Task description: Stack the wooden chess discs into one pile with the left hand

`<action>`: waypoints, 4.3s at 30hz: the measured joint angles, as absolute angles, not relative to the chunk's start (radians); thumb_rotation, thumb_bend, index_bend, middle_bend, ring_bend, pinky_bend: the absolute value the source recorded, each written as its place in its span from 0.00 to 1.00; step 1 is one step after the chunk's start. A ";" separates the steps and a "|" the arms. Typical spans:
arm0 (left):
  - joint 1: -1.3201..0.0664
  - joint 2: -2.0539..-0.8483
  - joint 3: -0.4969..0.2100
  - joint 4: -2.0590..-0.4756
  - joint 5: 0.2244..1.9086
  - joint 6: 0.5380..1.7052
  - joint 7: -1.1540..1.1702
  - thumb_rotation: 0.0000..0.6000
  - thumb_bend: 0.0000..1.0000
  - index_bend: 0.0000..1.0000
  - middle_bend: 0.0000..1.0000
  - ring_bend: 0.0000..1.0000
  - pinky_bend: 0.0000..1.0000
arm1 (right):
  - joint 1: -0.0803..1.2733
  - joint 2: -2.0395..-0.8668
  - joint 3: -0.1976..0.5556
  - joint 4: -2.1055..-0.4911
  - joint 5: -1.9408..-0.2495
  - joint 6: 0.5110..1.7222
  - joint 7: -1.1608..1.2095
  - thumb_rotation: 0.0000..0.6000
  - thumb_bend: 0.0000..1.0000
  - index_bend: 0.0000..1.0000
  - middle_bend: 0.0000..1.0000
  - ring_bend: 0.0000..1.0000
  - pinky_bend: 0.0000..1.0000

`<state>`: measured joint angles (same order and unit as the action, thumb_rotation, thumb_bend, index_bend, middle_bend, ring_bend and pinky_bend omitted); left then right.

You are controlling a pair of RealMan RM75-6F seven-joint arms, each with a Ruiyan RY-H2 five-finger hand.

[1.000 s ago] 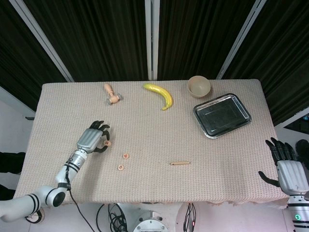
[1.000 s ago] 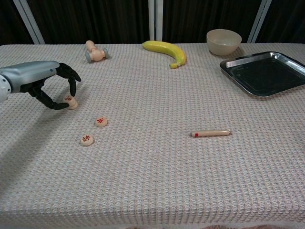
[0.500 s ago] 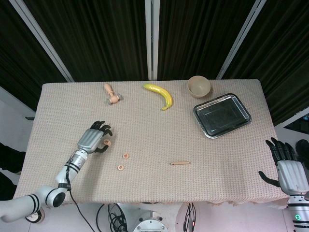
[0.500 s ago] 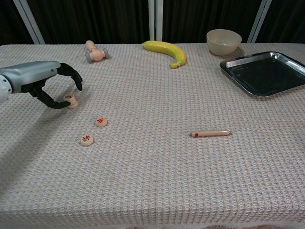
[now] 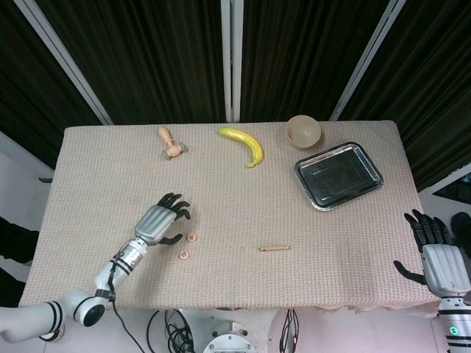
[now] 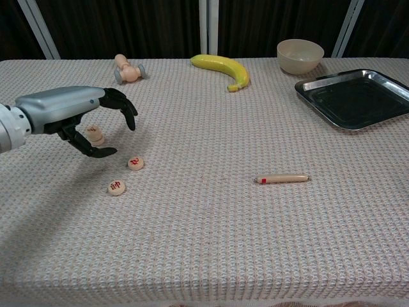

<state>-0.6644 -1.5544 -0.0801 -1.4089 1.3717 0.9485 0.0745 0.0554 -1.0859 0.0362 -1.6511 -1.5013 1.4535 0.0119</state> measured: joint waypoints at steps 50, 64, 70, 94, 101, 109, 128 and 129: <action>-0.686 -1.632 -0.066 -1.357 1.347 0.916 0.119 1.00 0.28 0.52 0.16 0.00 0.00 | 0.056 -1.083 0.040 -1.642 -1.502 1.457 0.036 1.00 0.14 0.00 0.00 0.00 0.00; -0.696 -1.530 -0.125 -1.429 1.329 0.948 0.133 1.00 0.28 0.53 0.16 0.00 0.00 | 0.056 -1.083 0.039 -1.642 -1.502 1.456 0.038 1.00 0.14 0.00 0.00 0.00 0.00; -0.699 -1.470 -0.152 -1.435 1.244 0.916 0.145 1.00 0.28 0.52 0.16 0.00 0.00 | 0.054 -1.081 0.038 -1.644 -1.506 1.460 0.042 1.00 0.14 0.00 0.00 0.00 0.00; -0.682 -1.497 -0.121 -1.329 1.232 0.880 0.062 1.00 0.28 0.51 0.16 0.00 0.00 | 0.055 -1.080 0.038 -1.645 -1.505 1.459 0.040 1.00 0.14 0.00 0.00 0.00 0.00; -0.683 -1.500 -0.121 -1.321 1.235 0.880 0.057 1.00 0.28 0.48 0.17 0.00 0.00 | 0.056 -1.081 0.038 -1.646 -1.504 1.456 0.036 1.00 0.14 0.00 0.00 0.00 0.00; -0.682 -1.497 -0.121 -1.325 1.225 0.877 0.065 1.00 0.28 0.45 0.16 0.00 0.00 | 0.056 -1.082 0.037 -1.646 -1.504 1.454 0.033 1.00 0.14 0.00 0.00 0.00 0.00; -0.660 -1.455 -0.108 -1.427 1.289 0.944 0.069 1.00 0.28 0.42 0.16 0.00 0.00 | 0.058 -1.085 0.036 -1.644 -1.505 1.452 0.028 1.00 0.14 0.00 0.00 0.00 0.00; -0.656 -1.449 -0.104 -1.450 1.310 0.962 0.072 1.00 0.28 0.41 0.16 0.00 0.00 | 0.058 -1.085 0.036 -1.644 -1.506 1.452 0.028 1.00 0.14 0.00 0.00 0.00 0.00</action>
